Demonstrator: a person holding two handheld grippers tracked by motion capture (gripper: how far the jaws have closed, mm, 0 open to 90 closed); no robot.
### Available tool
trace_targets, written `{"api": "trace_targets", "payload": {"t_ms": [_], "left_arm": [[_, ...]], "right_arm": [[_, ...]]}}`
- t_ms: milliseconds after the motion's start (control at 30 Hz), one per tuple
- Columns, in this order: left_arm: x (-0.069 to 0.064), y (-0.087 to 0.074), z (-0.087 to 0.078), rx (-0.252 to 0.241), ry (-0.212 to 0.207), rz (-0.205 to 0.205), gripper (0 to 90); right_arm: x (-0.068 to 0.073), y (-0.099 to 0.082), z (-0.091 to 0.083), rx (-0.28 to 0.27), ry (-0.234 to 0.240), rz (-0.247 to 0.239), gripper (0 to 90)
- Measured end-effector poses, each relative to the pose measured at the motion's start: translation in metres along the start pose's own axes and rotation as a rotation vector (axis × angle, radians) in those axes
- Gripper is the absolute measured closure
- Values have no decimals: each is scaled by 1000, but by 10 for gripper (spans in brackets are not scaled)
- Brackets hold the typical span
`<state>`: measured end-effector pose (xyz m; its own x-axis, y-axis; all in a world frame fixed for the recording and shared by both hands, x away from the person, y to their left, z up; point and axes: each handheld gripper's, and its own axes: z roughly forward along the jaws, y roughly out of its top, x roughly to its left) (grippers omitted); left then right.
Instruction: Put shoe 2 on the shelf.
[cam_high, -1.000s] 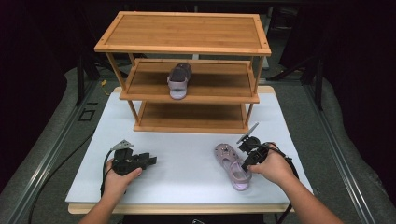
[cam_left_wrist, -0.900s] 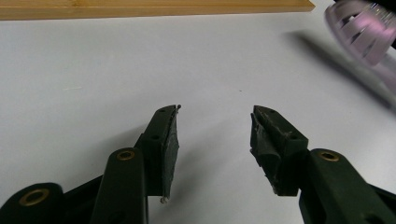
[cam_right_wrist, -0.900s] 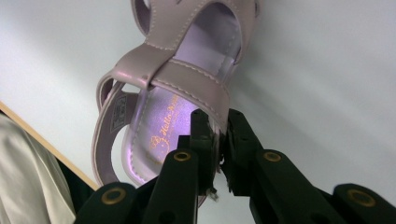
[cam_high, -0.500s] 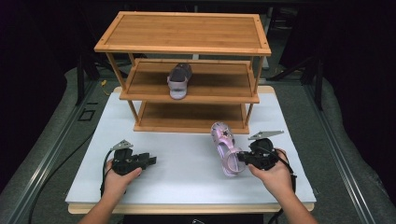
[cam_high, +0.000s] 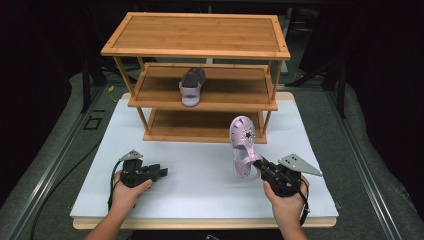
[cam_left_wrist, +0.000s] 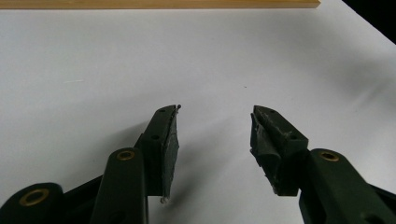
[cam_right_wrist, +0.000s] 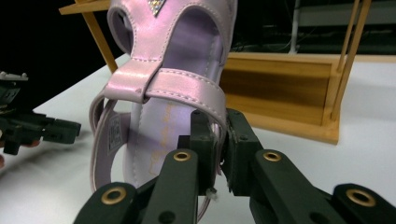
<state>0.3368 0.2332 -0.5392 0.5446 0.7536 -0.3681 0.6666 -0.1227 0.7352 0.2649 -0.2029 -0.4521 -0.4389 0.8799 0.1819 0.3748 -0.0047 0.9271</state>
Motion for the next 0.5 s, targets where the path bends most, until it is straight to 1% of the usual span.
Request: {"api": "trace_targets", "payload": {"t_ms": [67, 100, 167, 267, 333, 367, 400, 433, 467, 500], "left_arm": [[1, 0, 0, -1, 1, 1, 513], [1, 0, 0, -2, 4, 1, 513], [2, 0, 0, -1, 4, -3, 512], [1, 0, 0, -1, 4, -1, 512], [1, 0, 0, -2, 4, -1, 512], [1, 0, 0, -2, 4, -1, 512], [1, 0, 0, -2, 4, 0, 512], [1, 0, 0, 0, 3, 0, 512], [2, 0, -1, -2, 2, 1, 512], [2, 0, -1, -2, 2, 1, 512]], "right_arm": [[1, 2, 1, -7, -5, -6, 833], [2, 3, 2, -2, -2, -7, 833], [4, 7, 6, -25, 3, 10, 832], [6, 12, 10, -35, 10, 20, 833], [9, 18, 15, -45, 16, 26, 832], [11, 27, 19, -43, 19, 23, 832], [11, 27, 19, -43, 19, 23, 832], [14, 35, 27, -53, 21, 20, 832], [14, 40, 30, -44, 21, 18, 832], [14, 40, 30, -44, 21, 18, 832]]}}
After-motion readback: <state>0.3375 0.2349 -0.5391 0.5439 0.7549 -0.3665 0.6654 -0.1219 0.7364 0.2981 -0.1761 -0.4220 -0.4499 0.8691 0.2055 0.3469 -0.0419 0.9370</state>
